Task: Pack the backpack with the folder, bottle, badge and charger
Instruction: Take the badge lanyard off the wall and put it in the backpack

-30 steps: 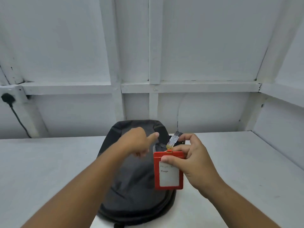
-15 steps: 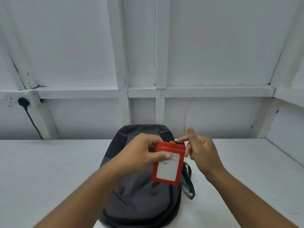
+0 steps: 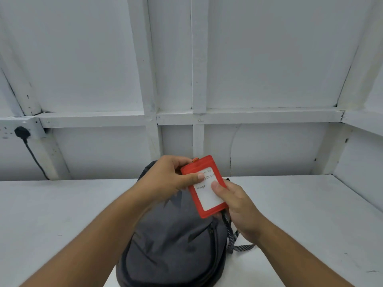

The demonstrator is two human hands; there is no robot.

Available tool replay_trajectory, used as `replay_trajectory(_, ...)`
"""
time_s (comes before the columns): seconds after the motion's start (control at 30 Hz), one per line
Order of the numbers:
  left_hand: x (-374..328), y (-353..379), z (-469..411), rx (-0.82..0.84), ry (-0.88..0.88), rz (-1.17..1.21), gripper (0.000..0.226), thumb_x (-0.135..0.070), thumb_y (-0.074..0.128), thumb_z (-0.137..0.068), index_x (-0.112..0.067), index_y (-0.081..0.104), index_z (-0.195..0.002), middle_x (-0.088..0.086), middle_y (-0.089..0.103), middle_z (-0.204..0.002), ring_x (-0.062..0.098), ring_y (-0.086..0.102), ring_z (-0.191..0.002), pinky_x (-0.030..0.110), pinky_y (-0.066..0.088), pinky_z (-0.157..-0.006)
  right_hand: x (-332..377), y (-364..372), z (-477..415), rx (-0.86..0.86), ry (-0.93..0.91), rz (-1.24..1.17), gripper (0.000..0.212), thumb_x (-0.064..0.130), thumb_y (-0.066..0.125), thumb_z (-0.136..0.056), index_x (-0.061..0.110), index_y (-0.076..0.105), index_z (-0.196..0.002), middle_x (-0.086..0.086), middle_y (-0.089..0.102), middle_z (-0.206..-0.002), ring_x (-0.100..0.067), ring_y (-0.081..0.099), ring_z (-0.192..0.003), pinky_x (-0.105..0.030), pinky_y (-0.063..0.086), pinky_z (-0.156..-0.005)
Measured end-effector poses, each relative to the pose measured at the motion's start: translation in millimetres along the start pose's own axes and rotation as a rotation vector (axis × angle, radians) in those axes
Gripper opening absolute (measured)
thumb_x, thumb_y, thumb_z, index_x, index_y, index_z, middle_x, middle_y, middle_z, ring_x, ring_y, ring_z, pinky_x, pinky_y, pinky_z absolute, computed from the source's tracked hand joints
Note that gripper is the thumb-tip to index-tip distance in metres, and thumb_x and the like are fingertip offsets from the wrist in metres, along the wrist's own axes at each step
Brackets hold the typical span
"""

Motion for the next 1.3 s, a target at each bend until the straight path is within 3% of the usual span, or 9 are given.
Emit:
replay_trajectory(0.07, 2, -6, -2, -0.001, -0.034, -0.068, 0.028, -0.042, 0.077, -0.08, -0.024, 0.074, -0.102, -0.011, 0.08, -0.088, 0.004, 0.076, -0.082, 0.021, 0.058, -0.072, 2, -5, -3, -0.006, -0.023, 0.064, 0.039, 0.052, 0.056, -0.094, 0.023, 0.069, -0.117, -0.01, 0.073, -0.094, -0.022, 0.064, -0.08, -0.03, 0.052, -0.069)
replay_trajectory(0.17, 3, -11, -5, -0.014, -0.043, -0.022, 0.026, -0.04, 0.076, -0.082, -0.022, 0.074, -0.102, -0.009, 0.08, -0.088, 0.003, 0.075, -0.078, 0.018, 0.053, -0.068, 0, -7, -10, -0.001, -0.045, -0.007, 0.07, 0.065, 0.043, -0.089, 0.003, 0.066, -0.113, -0.016, 0.052, -0.076, -0.017, 0.041, -0.059, -0.028, 0.035, -0.057)
replay_trajectory(0.33, 9, -8, -10, -0.1, -0.075, 0.381, 0.028, -0.026, 0.078, -0.082, -0.009, 0.075, -0.104, 0.004, 0.078, -0.084, 0.006, 0.063, -0.066, 0.017, 0.047, -0.061, -14, 3, -16, 0.062, -0.007, -0.391, 0.071, 0.063, 0.023, -0.099, 0.014, 0.067, -0.126, -0.012, 0.05, -0.076, -0.021, 0.014, -0.057, -0.035, 0.015, -0.056)
replay_trajectory(0.4, 13, 2, -13, -0.082, -0.09, 0.547, 0.034, -0.023, 0.08, -0.079, -0.005, 0.073, -0.107, 0.01, 0.074, -0.089, 0.009, 0.055, -0.066, 0.019, 0.046, -0.061, -17, 9, -18, 0.09, -0.009, -0.514, 0.067, 0.055, 0.024, -0.099, 0.006, 0.065, -0.122, -0.015, 0.055, -0.081, -0.018, 0.017, -0.052, -0.033, 0.016, -0.053)
replay_trajectory(0.53, 12, 17, -17, -0.097, -0.065, 0.753, 0.036, -0.019, 0.079, -0.074, -0.002, 0.072, -0.104, 0.009, 0.075, -0.091, 0.007, 0.061, -0.059, 0.017, 0.054, -0.057, -15, 22, -21, 0.052, -0.054, -0.498, 0.048, 0.042, 0.031, -0.101, 0.009, 0.065, -0.113, -0.011, 0.056, -0.084, -0.016, 0.015, -0.049, -0.031, 0.014, -0.051)
replay_trajectory(0.7, 25, 7, -20, -0.213, -0.057, 0.731, 0.037, -0.02, 0.078, -0.074, -0.01, 0.072, -0.108, 0.008, 0.079, -0.102, 0.02, 0.075, -0.084, 0.026, 0.062, -0.072, -23, 28, -17, -0.056, 0.011, -0.186, 0.037, 0.036, 0.032, -0.108, 0.007, 0.055, -0.108, -0.01, 0.062, -0.081, -0.013, 0.026, -0.047, -0.026, 0.025, -0.048)
replay_trajectory(1.0, 33, -26, -20, -0.383, 0.061, 0.419, 0.031, -0.018, 0.073, -0.087, -0.017, 0.068, -0.117, -0.001, 0.077, -0.105, 0.012, 0.076, -0.092, 0.026, 0.062, -0.077, -16, 33, -6, 0.027, 0.112, 0.172, 0.047, 0.038, 0.034, -0.108, 0.011, 0.069, -0.092, -0.006, 0.068, -0.07, -0.014, 0.055, -0.052, -0.025, 0.044, -0.052)
replay_trajectory(1.13, 33, -33, -18, -0.408, 0.142, 0.199, 0.033, -0.022, 0.074, -0.088, -0.017, 0.069, -0.121, -0.005, 0.077, -0.105, 0.009, 0.075, -0.092, 0.028, 0.063, -0.081, 5, 42, 1, 0.098, 0.131, -0.009, 0.044, 0.032, 0.039, -0.107, 0.004, 0.068, -0.089, -0.013, 0.065, -0.064, -0.022, 0.06, -0.053, -0.033, 0.049, -0.055)
replay_trajectory(1.3, 47, -32, -15, -0.362, 0.187, 0.02, 0.023, -0.027, 0.075, -0.089, -0.021, 0.074, -0.11, -0.006, 0.079, -0.094, 0.011, 0.075, -0.087, 0.028, 0.06, -0.078, 52, 38, -9, 0.137, 0.12, -0.23, 0.045, 0.033, 0.041, -0.103, 0.006, 0.073, -0.085, -0.019, 0.074, -0.081, -0.029, 0.074, -0.074, -0.04, 0.062, -0.07)
Point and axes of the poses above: each hand's wrist, its own z-axis away from the middle knuckle, its own y-axis out of the palm, x = y × z, the point moved 9 cm from there along -z, towards the middle knuckle
